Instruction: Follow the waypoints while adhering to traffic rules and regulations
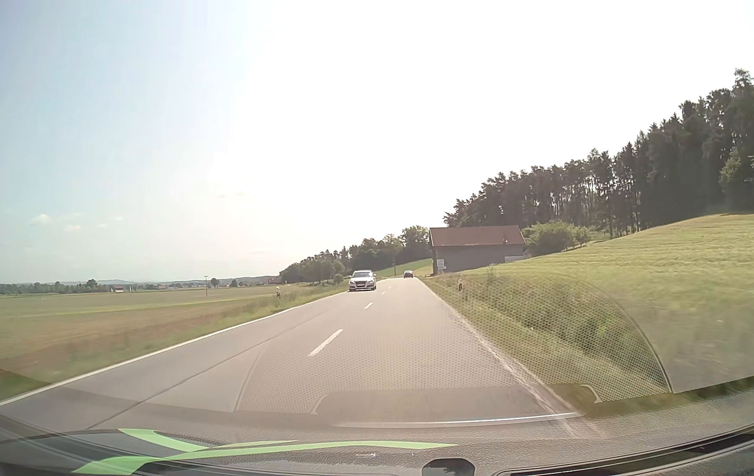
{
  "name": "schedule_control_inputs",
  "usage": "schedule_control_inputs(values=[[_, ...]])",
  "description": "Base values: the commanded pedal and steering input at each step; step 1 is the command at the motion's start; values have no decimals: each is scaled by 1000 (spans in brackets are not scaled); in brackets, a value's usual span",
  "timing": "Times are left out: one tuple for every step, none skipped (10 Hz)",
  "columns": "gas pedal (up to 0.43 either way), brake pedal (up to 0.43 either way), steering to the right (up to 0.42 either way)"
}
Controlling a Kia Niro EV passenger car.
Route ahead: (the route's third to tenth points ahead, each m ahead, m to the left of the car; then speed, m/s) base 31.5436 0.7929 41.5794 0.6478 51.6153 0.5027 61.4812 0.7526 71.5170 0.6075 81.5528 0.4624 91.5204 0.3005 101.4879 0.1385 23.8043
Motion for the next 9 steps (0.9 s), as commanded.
schedule_control_inputs(values=[[228,0,-3],[228,0,-3],[240,0,-3],[240,0,-3],[240,0,-3],[228,0,-3],[197,0,-3],[177,0,-3],[177,0,-3]])
